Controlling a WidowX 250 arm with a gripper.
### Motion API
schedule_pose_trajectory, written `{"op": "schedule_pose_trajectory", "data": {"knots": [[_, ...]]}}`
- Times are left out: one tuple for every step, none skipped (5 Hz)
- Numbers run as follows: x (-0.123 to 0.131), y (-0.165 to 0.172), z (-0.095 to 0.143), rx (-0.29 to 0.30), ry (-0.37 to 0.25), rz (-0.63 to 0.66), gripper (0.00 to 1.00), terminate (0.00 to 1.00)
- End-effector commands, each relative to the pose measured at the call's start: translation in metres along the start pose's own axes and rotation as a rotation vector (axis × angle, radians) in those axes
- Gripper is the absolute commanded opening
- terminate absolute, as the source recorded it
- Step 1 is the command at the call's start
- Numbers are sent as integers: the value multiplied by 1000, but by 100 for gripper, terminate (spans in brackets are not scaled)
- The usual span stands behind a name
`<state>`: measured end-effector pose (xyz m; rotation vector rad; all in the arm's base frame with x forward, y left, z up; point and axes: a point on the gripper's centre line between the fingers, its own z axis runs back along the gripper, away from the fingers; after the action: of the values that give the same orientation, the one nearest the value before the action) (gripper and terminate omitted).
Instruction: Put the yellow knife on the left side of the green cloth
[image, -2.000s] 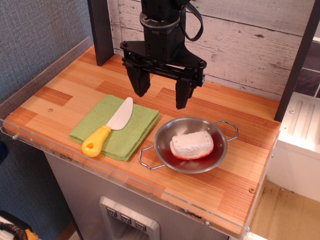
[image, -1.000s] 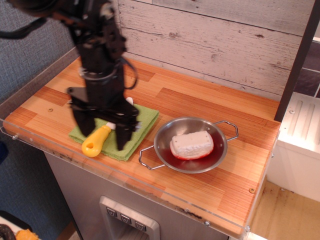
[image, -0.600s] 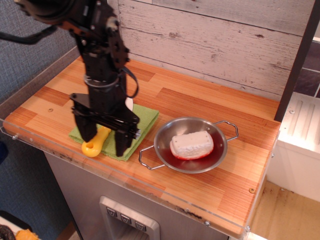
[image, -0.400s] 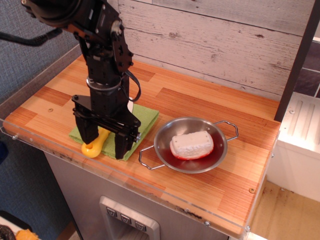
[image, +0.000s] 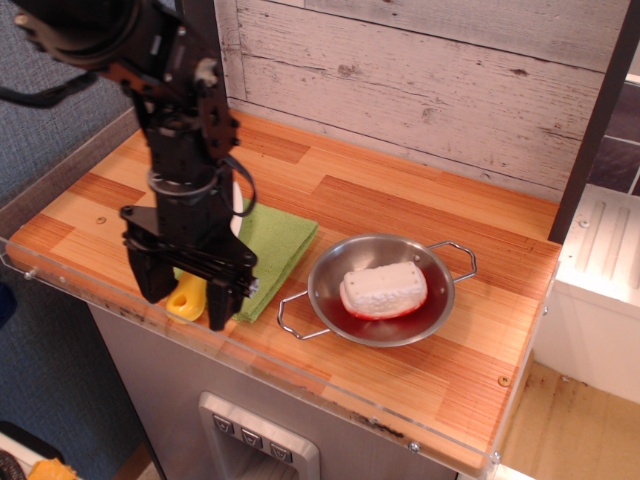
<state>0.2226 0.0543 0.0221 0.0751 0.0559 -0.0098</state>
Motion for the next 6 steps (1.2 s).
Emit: {"op": "schedule_pose_trajectory", "data": {"knots": [[1,4,19,34,-53,1,100,0],[5,2,16,28,-44,-6,100,0],[7,1,11,19,-38,-7,100,0],[7,0,9,16,-32,-6,100,0],[9,0,6,15,-28,-6,100,0],[10,-1,2,13,-16,-6,100,0]]}}
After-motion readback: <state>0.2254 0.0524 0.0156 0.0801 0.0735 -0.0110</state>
